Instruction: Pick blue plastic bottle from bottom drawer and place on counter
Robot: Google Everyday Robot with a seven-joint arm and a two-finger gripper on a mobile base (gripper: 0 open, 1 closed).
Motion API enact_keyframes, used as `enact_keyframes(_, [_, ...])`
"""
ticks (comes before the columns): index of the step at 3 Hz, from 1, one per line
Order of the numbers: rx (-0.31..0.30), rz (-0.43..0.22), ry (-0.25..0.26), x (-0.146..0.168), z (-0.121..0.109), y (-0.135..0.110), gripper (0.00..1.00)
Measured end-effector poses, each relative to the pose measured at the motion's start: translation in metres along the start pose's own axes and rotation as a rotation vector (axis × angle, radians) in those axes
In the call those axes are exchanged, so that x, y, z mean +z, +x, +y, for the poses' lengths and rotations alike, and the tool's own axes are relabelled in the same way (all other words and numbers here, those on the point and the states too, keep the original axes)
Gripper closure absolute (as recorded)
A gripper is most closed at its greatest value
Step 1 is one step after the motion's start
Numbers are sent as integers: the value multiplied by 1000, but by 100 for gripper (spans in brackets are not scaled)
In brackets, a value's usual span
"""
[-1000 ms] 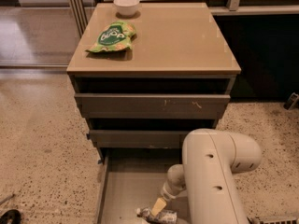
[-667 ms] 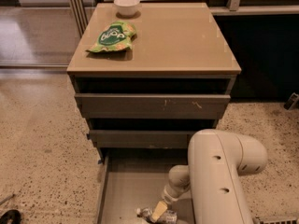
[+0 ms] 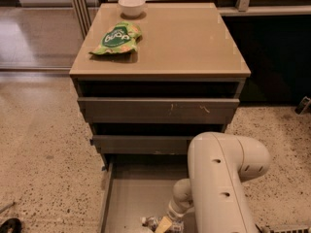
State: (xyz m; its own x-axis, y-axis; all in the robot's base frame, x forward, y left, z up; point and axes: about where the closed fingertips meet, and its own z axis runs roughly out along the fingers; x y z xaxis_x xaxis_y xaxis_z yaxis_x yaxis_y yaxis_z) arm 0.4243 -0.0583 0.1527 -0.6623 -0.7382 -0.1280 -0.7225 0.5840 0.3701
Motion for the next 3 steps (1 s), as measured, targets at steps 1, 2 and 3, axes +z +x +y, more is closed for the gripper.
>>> enact_keyframes(1, [-6,3,7,2,-5,-8,0])
enact_keyframes(2, [-3,-15,25,-5,-13,-21,0])
enact_keyframes(3, [-3,-15,25,-5,-13,-21,0])
